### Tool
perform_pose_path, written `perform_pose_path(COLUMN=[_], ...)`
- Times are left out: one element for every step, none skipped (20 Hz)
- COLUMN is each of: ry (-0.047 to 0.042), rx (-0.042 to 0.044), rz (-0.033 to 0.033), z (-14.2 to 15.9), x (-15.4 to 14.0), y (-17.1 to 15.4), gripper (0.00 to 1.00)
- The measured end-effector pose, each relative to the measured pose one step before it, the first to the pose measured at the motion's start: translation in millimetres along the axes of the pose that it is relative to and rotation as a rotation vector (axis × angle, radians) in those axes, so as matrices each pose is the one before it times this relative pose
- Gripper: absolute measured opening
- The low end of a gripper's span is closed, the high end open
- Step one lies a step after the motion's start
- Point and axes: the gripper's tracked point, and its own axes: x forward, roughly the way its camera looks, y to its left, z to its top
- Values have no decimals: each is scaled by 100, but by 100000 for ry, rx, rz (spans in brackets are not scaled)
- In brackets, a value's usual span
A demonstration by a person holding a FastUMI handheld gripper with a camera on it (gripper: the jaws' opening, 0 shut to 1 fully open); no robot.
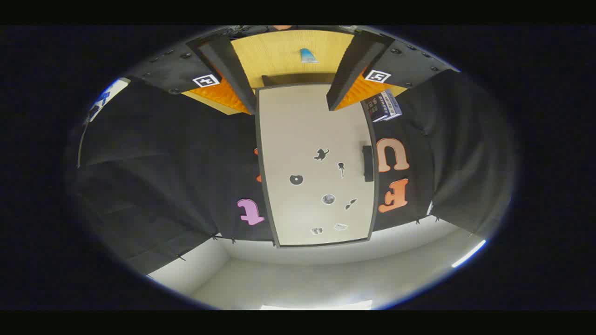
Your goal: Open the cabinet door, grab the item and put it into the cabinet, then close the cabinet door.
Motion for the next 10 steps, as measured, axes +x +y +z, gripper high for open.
perform_pose_path(ry=[-185,127,588,502,221,-9,-387,-545,-898,-1094], rx=[61,-137,-266,-196,-113,-173,-46,269,-15,-508], rz=[253,375,500,688,514,203,-155,-317,413,650], z=[74,-68,-249,-115,-23,101,332,429,584,525], x=[16,9,14,-74,-67,-4,-94,49,43,137], y=[153,198,231,265,177,192,126,196,421,483], gripper=[98,98,97,97,97,98,98,98,98,98])
